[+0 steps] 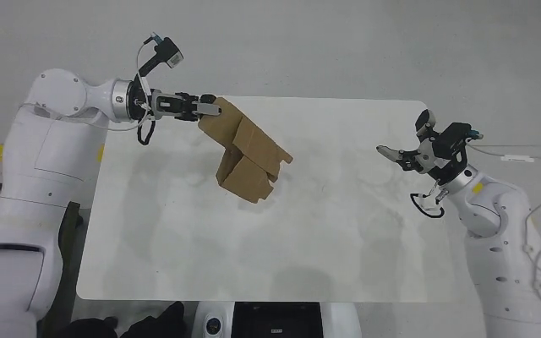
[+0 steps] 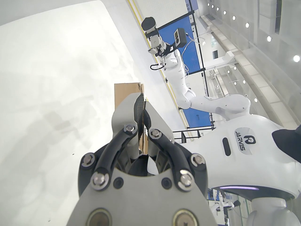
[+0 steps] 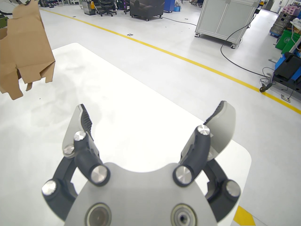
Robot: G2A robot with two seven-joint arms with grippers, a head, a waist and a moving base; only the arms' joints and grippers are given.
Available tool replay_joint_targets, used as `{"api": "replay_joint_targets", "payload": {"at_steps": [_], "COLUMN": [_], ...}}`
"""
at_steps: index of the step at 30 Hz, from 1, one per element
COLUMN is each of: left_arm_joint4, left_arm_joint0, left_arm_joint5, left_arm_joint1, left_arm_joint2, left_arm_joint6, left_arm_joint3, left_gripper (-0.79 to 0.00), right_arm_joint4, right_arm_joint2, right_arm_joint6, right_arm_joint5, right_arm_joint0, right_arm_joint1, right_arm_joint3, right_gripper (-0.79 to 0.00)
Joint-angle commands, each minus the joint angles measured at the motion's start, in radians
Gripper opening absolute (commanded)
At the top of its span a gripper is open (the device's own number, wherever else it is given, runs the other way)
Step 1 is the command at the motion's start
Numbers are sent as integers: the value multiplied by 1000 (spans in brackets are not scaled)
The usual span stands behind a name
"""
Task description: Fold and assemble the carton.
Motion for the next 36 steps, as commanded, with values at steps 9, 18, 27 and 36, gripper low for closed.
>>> {"api": "replay_joint_targets", "payload": {"at_steps": [9,18,27,36], "left_arm_joint4": [-4,1,-26,-59], "left_arm_joint0": [16,35,31,16], "left_arm_joint5": [-4,-5,7,-1], "left_arm_joint1": [11,41,66,84], "left_arm_joint2": [57,95,154,205], "left_arm_joint6": [4,5,-8,1], "left_arm_joint3": [-68,-141,-210,-235], "left_gripper": [-785,-785,-785,-785], "right_arm_joint4": [257,624,726,809], "right_arm_joint2": [-73,-301,-476,-657], "right_arm_joint6": [131,483,594,594], "right_arm_joint5": [-68,-182,-202,-202], "right_arm_joint0": [23,191,331,420], "right_arm_joint1": [-3,-7,-18,-34], "right_arm_joint3": [62,188,230,228], "right_gripper": [0,0,0,0]}}
